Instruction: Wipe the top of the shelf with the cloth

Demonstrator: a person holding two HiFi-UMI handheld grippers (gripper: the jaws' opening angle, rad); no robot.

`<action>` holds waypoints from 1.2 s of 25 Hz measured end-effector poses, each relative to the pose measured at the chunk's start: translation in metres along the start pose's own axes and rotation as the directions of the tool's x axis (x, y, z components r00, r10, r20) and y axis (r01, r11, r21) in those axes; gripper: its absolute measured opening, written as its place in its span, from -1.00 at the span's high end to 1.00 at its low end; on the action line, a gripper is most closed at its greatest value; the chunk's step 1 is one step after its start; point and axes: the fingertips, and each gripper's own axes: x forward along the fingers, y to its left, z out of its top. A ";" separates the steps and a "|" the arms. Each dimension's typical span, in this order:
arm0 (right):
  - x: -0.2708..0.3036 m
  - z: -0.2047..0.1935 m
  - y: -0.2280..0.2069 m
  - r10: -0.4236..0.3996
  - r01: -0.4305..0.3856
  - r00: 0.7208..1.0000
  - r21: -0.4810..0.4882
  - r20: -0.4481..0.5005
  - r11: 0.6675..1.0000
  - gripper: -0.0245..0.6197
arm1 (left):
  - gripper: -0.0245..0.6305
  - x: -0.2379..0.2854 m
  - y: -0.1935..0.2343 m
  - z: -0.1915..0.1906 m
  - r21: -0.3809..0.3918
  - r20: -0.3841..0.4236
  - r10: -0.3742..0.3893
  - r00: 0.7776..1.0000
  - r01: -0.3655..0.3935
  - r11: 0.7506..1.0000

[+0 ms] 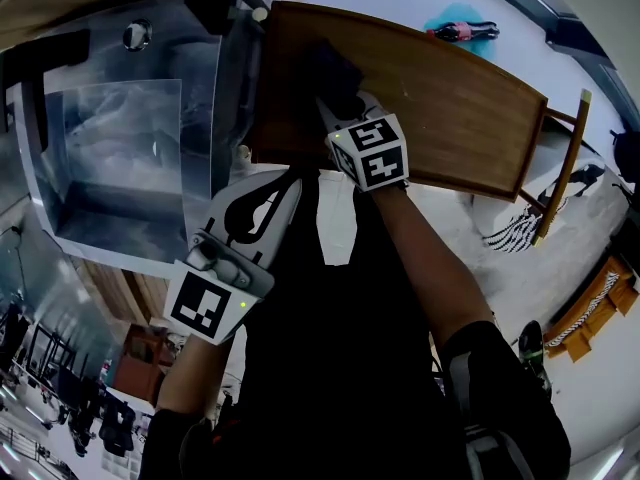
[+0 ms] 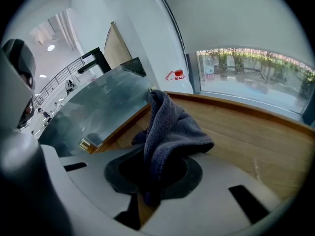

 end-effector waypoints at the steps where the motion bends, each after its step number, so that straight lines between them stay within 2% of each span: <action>1: -0.002 -0.002 -0.003 -0.002 0.002 1.000 0.003 0.000 1.000 0.77 | 0.87 0.003 -0.002 -0.001 0.002 -0.005 -0.004 1.000 0.004 1.000; 30: -0.082 -0.054 -0.103 -0.090 0.087 0.996 0.119 0.020 0.989 0.77 | 0.87 0.091 -0.088 -0.010 0.056 -0.087 -0.116 0.989 0.121 0.991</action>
